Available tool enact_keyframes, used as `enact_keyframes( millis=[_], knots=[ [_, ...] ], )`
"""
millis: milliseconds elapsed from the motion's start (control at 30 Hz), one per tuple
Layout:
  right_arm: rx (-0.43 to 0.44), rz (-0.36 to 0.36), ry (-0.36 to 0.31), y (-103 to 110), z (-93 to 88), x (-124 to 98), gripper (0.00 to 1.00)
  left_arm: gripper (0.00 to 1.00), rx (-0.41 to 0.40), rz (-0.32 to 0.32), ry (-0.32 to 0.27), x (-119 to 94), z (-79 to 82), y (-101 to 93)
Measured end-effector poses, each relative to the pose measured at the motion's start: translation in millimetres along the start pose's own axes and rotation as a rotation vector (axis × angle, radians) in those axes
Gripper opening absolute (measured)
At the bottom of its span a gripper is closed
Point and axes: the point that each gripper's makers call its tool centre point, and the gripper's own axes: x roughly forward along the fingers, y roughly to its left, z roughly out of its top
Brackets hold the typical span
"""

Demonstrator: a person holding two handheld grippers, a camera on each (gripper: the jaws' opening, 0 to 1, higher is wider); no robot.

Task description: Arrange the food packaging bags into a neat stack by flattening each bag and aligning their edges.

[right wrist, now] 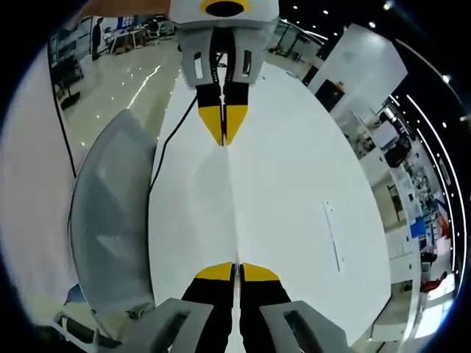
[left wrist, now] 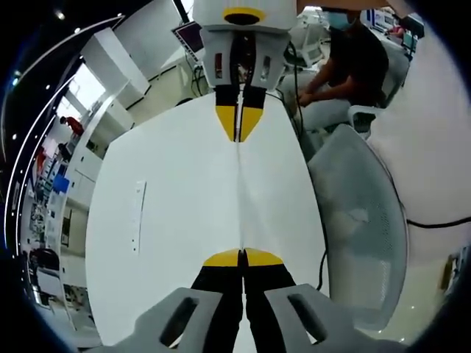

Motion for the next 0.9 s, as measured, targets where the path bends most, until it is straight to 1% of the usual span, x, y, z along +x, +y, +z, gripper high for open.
enact_keyframes(
  millis=[467,567,633,700,900],
  knots=[
    [0.005,0.017,0.010,0.7,-1.4,4.3,0.00,0.00,0.002,0.002,-0.004,2.3,-1.0,0.9],
    [0.004,0.006,0.017,-0.5,-1.6,5.0,0.00,0.00,0.012,0.003,0.001,4.0,-1.9,1.4],
    [0.001,0.021,0.021,3.8,-2.0,7.6,0.00,0.00,0.014,0.006,0.005,5.0,-3.4,1.7],
    [-0.008,0.020,0.022,4.6,-1.6,8.6,0.00,0.00,0.016,0.005,0.002,5.4,-4.3,1.1],
    [0.024,0.032,0.013,5.8,0.7,8.6,0.00,0.00,0.021,0.011,-0.001,5.3,-5.6,1.9]
  ],
)
